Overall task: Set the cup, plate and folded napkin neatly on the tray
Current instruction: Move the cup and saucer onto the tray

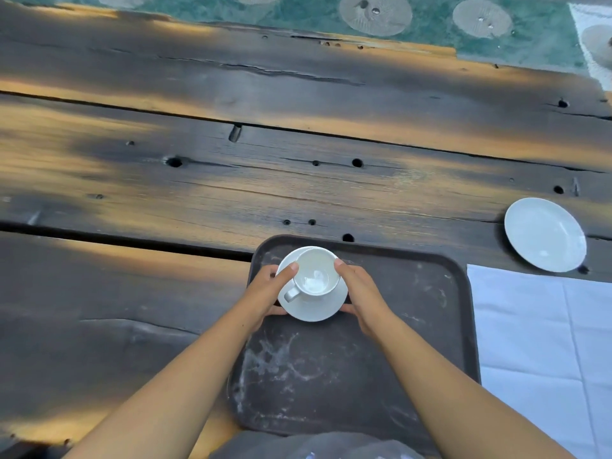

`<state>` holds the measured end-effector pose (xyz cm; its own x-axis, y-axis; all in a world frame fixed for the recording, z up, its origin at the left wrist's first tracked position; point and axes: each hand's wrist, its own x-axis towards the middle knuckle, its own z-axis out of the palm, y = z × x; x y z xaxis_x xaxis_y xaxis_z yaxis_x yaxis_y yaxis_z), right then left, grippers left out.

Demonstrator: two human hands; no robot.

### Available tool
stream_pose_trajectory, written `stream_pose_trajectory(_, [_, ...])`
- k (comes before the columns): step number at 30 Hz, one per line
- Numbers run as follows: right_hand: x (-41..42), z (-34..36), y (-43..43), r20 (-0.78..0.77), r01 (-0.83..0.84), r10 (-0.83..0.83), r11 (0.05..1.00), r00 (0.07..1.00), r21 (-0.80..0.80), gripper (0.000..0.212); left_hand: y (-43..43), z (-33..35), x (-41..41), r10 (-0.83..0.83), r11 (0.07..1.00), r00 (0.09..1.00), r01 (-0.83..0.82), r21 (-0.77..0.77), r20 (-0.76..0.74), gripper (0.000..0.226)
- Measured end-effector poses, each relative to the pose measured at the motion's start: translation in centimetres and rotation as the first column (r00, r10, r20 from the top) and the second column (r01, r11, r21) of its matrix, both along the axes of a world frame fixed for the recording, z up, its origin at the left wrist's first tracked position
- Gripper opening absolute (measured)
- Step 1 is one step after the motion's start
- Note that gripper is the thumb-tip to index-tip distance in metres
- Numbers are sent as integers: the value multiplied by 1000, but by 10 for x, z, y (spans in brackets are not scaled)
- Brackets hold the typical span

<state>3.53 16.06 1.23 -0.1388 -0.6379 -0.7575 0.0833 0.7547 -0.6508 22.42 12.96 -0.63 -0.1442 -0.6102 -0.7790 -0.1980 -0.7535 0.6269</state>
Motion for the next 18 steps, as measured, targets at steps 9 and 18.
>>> stream_pose_trajectory(9, [1, -15, -2, -44, 5, -5, 1000, 999, -8, 46, -1, -11, 2, -14, 1000, 999, 14, -7, -39, 66])
stream_pose_trajectory(18, [4, -17, -15, -7, 26, -26, 1000, 1000, -10, 34, -10, -16, 1, 68, 997, 997, -69, -31, -38, 58])
